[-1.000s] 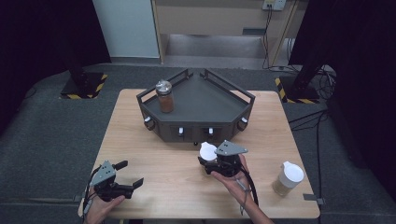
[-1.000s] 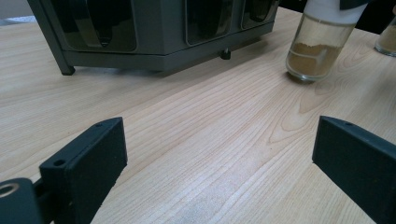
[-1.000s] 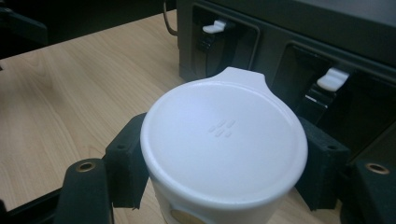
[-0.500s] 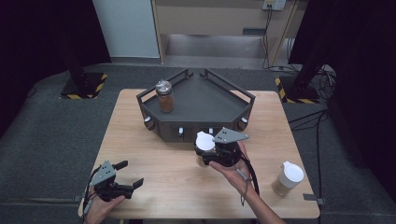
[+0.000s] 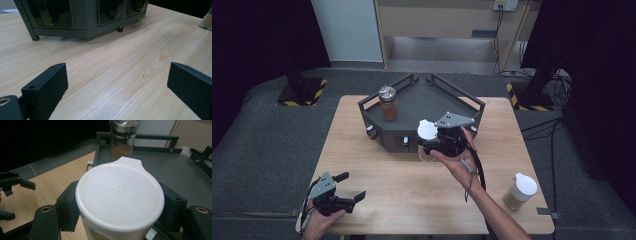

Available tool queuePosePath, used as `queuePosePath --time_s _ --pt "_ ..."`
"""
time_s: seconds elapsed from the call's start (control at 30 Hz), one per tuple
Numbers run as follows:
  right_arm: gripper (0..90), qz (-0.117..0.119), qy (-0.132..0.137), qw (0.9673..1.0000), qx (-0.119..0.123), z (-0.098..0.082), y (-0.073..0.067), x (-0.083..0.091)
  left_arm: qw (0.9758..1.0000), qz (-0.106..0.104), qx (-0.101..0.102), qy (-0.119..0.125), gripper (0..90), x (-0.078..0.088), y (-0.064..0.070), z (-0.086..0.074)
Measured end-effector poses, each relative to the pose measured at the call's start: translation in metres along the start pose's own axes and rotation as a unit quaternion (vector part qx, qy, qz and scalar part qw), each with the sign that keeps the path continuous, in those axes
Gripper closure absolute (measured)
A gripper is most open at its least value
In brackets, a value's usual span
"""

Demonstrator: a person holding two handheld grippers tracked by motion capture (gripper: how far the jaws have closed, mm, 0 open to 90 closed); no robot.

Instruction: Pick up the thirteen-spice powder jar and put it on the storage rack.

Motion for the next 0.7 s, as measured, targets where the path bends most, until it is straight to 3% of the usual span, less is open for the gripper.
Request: queuePosePath --time_s 0.33,0.7 --pt "30.8 -0.023 0.003 0.9997 -0.002 0.047 0.011 -0.012 1.0 0.001 -0.003 -0.002 2.4 0.0 0.001 0.0" --pt "30.8 -0.048 -0.002 0.9987 -0.015 0.081 0.024 -0.036 1.0 -0.001 -0.003 -0.002 2.4 0.0 0.001 0.0"
Point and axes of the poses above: each handheld gripper's, and its own axes: x roughly backward along the jaws, z roughly out of its top, y roughly to its right, the point moved 8 cm from there along -x, roughly forward along the jaws, and after that the axes turned 3 degrees about z, right-handed, at the moved point
